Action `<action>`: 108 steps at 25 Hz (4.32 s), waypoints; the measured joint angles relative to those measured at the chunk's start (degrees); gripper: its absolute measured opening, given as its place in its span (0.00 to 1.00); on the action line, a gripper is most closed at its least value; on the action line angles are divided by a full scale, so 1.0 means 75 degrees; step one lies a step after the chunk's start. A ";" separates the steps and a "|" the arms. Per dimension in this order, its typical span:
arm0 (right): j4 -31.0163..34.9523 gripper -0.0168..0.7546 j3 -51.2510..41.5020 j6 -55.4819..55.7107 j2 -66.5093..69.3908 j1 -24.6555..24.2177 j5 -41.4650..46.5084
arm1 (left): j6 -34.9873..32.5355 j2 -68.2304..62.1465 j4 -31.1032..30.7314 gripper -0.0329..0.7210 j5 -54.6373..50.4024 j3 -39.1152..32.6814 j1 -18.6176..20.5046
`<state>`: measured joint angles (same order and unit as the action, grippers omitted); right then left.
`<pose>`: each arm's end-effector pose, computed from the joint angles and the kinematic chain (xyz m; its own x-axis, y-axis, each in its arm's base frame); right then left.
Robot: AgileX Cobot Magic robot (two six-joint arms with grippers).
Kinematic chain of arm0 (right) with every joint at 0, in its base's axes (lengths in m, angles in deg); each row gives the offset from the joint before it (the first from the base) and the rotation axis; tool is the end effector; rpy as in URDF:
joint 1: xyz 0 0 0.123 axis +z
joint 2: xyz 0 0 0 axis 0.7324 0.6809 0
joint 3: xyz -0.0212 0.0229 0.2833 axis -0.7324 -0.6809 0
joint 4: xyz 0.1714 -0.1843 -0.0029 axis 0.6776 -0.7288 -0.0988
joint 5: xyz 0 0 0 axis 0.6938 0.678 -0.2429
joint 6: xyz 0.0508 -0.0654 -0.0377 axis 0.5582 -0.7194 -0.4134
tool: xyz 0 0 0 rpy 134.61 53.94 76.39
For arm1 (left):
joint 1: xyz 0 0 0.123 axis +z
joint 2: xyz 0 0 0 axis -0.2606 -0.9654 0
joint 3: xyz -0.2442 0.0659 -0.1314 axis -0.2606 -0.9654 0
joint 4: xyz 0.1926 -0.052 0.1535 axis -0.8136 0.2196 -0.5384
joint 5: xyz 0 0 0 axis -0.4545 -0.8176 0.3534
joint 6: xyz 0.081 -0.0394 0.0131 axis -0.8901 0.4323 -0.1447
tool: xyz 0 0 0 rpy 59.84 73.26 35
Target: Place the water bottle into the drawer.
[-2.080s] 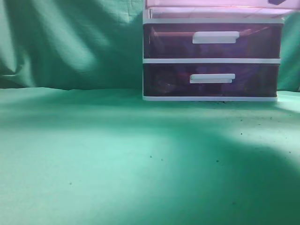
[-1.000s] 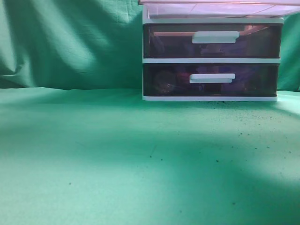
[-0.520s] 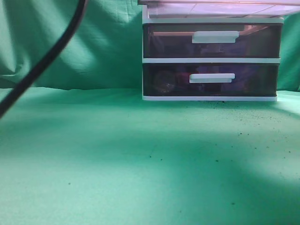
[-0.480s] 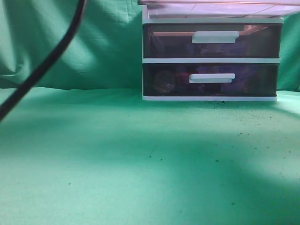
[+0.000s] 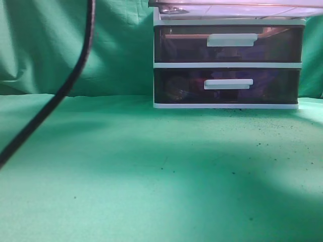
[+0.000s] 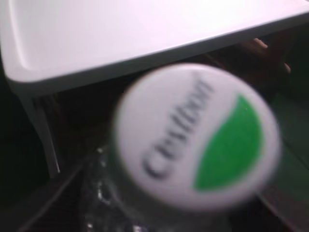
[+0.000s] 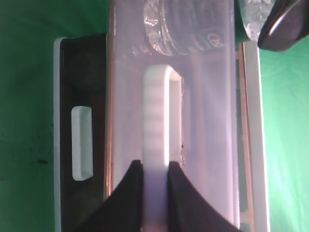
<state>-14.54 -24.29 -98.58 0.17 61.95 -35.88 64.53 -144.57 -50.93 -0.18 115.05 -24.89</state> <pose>0.2716 0.0850 0.2753 0.3485 -0.9257 -0.1474 -0.3016 0.0382 -0.9527 0.3657 -0.2836 0.3799 -0.3185 0.1488 -0.9362 0.4626 0.8864 -0.0164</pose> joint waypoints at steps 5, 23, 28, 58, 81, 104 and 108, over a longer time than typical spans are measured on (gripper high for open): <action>-0.0049 0.16 0.0000 0.0264 0.0000 0.0000 0.0036 | -0.0420 0.0025 0.0086 0.77 0.0432 0.0000 -0.0045; -0.0155 0.16 0.0000 0.0746 0.0000 0.0000 0.0091 | -0.0853 -0.1426 -0.0539 0.77 0.6898 0.0000 -0.0126; -0.0190 0.16 -0.0012 0.0952 0.0000 0.0000 0.0136 | -0.0853 -0.2071 -0.0763 0.77 0.8373 0.0000 -0.0126; 0.0700 0.16 0.3702 -0.1156 0.2760 -0.0116 0.0879 | -0.1767 0.5061 0.1020 0.14 -0.4409 -0.2166 -0.0739; 0.0218 0.67 0.4395 -0.0703 0.3643 -0.0081 0.0261 | -0.1482 0.6802 0.1509 0.14 -0.3747 -0.4896 -0.0739; 0.6418 0.02 0.3052 0.0808 -0.0578 0.2316 0.5953 | -0.1911 1.0428 0.1939 0.14 -0.1245 -0.8153 -0.0739; 0.7016 0.02 0.3052 0.1788 -0.1350 0.2339 0.7251 | -0.1968 1.1796 0.2114 0.14 -0.0955 -0.9318 -0.0739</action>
<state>38.09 -1.40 -85.17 -9.95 79.49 18.51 49.77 -56.10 -35.07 -7.34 45.16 -30.43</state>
